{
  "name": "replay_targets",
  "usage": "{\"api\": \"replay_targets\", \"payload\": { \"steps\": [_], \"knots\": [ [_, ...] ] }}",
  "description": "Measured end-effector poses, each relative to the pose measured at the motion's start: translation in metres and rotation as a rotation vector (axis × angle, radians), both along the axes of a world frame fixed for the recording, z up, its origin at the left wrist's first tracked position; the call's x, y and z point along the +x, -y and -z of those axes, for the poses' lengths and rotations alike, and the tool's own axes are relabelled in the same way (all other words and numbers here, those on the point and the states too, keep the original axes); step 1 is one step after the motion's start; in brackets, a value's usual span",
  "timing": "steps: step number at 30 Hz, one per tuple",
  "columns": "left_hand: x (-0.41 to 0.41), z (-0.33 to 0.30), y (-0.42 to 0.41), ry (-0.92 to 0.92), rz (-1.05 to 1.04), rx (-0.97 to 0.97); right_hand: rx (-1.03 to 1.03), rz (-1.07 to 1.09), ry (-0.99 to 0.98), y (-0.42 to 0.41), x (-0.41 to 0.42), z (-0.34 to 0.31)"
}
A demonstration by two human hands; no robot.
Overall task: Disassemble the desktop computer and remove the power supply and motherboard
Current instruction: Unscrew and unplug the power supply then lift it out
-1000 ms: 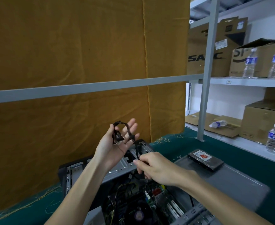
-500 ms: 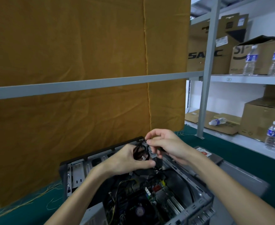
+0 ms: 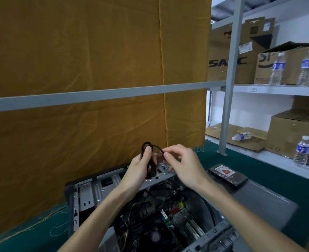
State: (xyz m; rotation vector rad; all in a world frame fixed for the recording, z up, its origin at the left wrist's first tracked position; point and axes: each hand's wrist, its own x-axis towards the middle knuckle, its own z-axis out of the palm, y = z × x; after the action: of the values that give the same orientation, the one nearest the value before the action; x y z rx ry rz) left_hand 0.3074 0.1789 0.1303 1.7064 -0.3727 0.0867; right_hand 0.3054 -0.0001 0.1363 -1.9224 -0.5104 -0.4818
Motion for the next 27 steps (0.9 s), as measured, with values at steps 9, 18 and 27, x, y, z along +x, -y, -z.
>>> {"api": "replay_targets", "payload": {
  "steps": [9, 18, 27],
  "knots": [
    [-0.003, 0.008, -0.005, 0.047, -0.092, -0.079, -0.156, -0.179, -0.202, -0.042, -0.016, 0.015],
    [-0.004, 0.005, -0.009, -0.228, 0.103, 0.009, -0.133, -0.336, -0.457, -0.042, -0.009, 0.016],
    [0.001, -0.001, -0.018, 0.201, 0.1, 0.237, 0.153, -0.603, -0.742, -0.004, -0.013, 0.007]
  ]
}}
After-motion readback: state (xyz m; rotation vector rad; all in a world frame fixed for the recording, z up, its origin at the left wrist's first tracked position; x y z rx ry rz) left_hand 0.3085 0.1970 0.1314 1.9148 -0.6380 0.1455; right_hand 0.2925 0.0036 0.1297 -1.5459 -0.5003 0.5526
